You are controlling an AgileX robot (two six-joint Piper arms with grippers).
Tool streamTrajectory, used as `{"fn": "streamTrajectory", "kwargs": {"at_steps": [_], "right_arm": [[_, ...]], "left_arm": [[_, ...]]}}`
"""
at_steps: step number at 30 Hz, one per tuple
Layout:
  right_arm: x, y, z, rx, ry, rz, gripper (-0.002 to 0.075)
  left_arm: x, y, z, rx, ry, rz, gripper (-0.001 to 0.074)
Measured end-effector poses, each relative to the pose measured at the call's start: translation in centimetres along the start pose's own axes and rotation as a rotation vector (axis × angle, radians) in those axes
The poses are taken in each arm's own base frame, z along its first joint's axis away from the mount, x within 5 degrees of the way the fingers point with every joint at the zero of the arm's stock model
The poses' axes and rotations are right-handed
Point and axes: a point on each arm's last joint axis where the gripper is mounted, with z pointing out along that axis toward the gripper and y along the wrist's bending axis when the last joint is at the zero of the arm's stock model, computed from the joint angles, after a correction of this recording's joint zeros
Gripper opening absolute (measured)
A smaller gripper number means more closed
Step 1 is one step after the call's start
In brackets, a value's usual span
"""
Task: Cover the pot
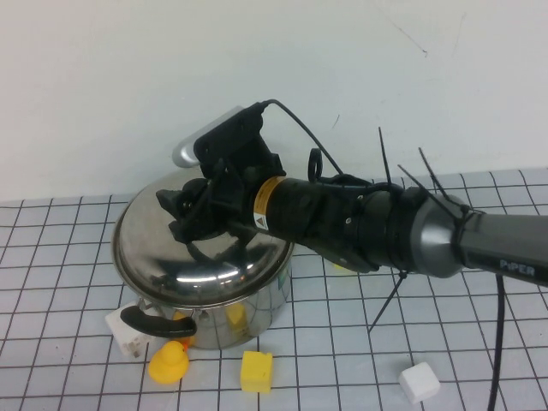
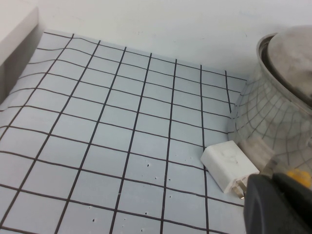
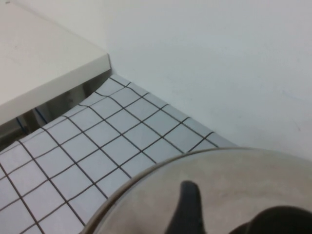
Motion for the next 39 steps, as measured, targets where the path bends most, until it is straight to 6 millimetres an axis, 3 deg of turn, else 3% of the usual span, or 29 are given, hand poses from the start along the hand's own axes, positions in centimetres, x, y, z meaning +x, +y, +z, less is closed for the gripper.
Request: {"fn": "streamTrajectory", "kwargs": {"at_steps": [5,9,11,13,17,19,23,25,31,39], "right_arm": [[-2.5,-0.7,-1.9,0.044,-0.004,-0.008,0.0577],[-5.3,-1.2,-4.7,0.110,0.024,-0.017,0.0548],[-6.9,-1.2,-6.9,0.130,0.014,-0.020,0.0478],[-7.9,-1.0,-9.5,0.136,-0.004,-0.026,0.0351],[-8.3,-0.4,-14.5,0.143,-0.017,-0.034,0.0100],[-8.5,-0.1,-17.5,0.148,-0.035,-0.052,0.0039],[-9.1,0.3,-23.5,0.184,-0.072,-0.088,0.0009],[-8.9,0.3,-26.5,0.222,-0.061,-0.094,0.0004],[-5.9,0.0,-32.8,0.324,0.036,-0.136,-0.0001],[-0.9,0.5,-37.6,0.337,0.022,-0.150,-0.0002]], "left_arm": [[0.0,0.0,0.0,0.000,0.000,0.000,-0.0003],[0.0,0.0,0.0,0.000,0.000,0.000,-0.0003],[0.0,0.0,0.0,0.000,0.000,0.000,-0.0002],[0.0,0.0,0.0,0.000,0.000,0.000,-0.0003],[0.0,0.0,0.0,0.000,0.000,0.004,-0.0003],[0.0,0.0,0.0,0.000,0.000,0.004,-0.0003],[0.0,0.0,0.0,0.000,0.000,0.004,-0.0003],[0.0,0.0,0.0,0.000,0.000,0.004,-0.0003],[0.0,0.0,0.0,0.000,0.000,0.004,-0.0003],[0.0,0.0,0.0,0.000,0.000,0.004,-0.0003]]}}
